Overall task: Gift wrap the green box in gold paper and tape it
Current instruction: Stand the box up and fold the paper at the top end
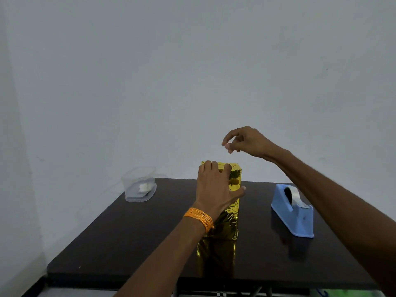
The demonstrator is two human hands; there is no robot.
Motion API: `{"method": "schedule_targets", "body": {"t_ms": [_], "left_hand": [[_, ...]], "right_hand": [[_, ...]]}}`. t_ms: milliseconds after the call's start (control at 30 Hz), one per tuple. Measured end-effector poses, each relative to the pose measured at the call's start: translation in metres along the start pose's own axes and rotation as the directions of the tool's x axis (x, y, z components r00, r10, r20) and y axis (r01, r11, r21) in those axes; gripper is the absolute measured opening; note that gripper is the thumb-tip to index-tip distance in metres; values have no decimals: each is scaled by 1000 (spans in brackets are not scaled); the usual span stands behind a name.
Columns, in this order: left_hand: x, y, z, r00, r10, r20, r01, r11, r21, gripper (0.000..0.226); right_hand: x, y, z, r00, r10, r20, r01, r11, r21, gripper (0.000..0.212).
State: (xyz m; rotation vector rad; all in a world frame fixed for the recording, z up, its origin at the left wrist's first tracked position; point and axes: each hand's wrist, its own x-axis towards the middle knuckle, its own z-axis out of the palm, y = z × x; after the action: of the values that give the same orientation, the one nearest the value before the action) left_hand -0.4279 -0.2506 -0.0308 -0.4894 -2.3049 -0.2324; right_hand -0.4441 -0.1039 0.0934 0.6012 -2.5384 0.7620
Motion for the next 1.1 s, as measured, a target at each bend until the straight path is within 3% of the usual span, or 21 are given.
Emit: {"method": "schedule_targets", "body": {"t_ms": [400,767,1100], "left_hand": [[-1,1,-2,1000,5,-6,-5,1000,-9,72],[-1,0,-1,1000,5,-3,-5,1000,-12,71],[2,2,-6,1000,4,29,-4,1000,-18,72]], "right_hand": [[7,3,9,999,40,7,-41,996,85,19],[9,3,11,996,78,-52,-71,988,136,5],[23,15,25,973,175,153,-189,979,83,9]]}}
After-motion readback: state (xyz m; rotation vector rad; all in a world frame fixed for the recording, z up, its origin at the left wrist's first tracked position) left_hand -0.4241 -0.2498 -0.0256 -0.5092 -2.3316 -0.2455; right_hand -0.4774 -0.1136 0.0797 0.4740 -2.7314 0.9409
